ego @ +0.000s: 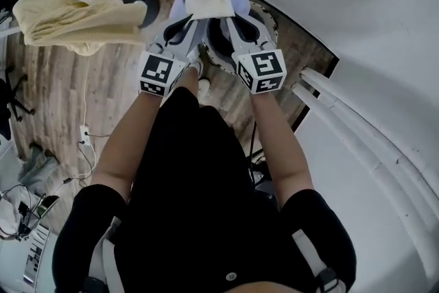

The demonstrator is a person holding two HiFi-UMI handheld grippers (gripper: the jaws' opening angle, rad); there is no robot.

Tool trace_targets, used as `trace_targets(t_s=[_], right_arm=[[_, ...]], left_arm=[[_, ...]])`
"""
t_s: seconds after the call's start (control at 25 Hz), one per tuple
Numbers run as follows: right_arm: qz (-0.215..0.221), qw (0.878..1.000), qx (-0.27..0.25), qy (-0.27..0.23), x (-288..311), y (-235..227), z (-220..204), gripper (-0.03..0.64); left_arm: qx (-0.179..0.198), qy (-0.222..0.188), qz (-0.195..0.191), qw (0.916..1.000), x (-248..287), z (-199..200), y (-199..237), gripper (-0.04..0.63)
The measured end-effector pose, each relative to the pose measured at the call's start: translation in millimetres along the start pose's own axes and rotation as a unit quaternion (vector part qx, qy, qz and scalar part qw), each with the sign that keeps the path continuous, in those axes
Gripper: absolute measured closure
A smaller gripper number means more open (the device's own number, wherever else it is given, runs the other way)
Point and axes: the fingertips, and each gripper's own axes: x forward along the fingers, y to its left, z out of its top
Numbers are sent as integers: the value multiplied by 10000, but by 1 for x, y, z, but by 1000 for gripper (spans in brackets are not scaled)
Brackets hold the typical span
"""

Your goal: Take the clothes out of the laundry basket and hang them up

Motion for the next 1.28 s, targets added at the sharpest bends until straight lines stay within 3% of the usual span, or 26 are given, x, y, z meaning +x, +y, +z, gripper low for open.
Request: trace_targets(t_s=[0.28,0.56,0.92,1.28], right_arm=[[403,9947,-408,-857,-53,82,97,592],[890,9856,-652,-1283,-108,168,158,592],[1743,9683,-857,-1574,-101,305,217,592],[1909,9601,-916,-1826,-71,448,254,591]], left_arm=[[-67,-993,454,9940,-99,98,-4,583],[203,-1337,809,9875,-203,160,-18,583],[109,-1576,1450,9767,-345,192,25,583],[316,-1923,1568,9682,-480,200,96,583]])
